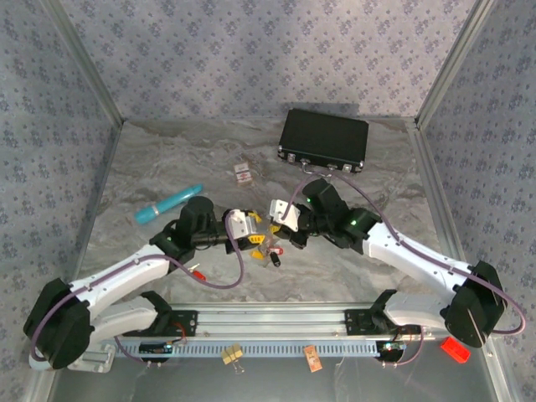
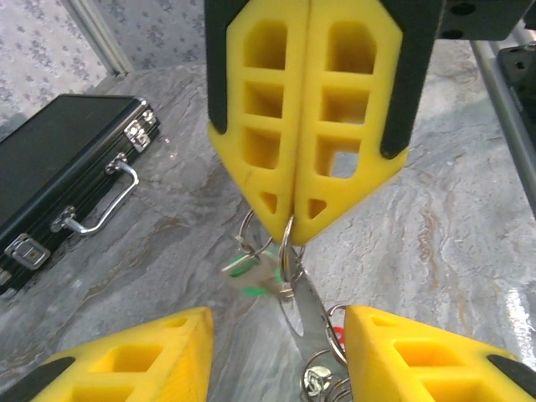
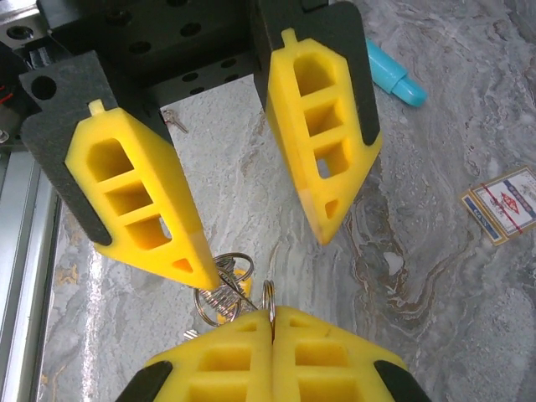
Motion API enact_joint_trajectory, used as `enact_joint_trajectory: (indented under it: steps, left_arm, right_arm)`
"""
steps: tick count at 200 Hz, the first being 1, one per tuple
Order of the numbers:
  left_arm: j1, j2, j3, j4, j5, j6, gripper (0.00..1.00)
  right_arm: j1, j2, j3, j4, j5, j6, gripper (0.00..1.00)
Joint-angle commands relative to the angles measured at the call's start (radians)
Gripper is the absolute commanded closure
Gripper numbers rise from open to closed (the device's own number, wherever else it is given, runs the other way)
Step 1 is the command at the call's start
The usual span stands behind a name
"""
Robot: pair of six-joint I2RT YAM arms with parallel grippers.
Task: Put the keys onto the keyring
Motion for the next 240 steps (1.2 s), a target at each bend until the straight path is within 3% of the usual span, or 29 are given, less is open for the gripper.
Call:
enact_joint_trajectory:
  steps: [1, 86, 130, 144, 157, 183, 240]
  left_arm:
    - [-0.007, 0.014, 0.044, 0.016, 0.088, 0.005, 0.58]
    - [-0.018, 0.042, 0.071, -0.014, 0.089, 0.02, 0.76]
    - [-0.021, 0.039, 0.077, -0.044, 0.091, 0.033, 1.0]
    - [-0.023, 0.036, 0.077, -0.046, 0.088, 0.034, 1.0]
    - [-0.023, 0.032, 0.074, -0.046, 0.079, 0.033, 1.0]
    - [-0.023, 0.01, 0.047, -0.029, 0.052, 0.014, 1.0]
    - [-0.023, -0.035, -0.025, 0.08, 0.054, -0.076, 1.0]
  right_arm:
    - [0.011, -0.017, 0.01, 0.003, -0.01, -0.033, 1.0]
    - [0.034, 0.004, 0.024, -0.01, -0.004, -0.048, 1.0]
    - [0.039, 0.005, 0.023, -0.011, -0.002, -0.047, 1.0]
    - [0.038, 0.0, 0.018, -0.005, 0.0, -0.037, 1.0]
    - [0.028, -0.025, -0.003, 0.024, -0.005, -0.009, 0.82]
    - [-0.019, -0.135, -0.11, 0.137, -0.031, 0.082, 0.69]
    - [-0.008, -0.199, -0.264, 0.286, -0.029, 0.109, 0.72]
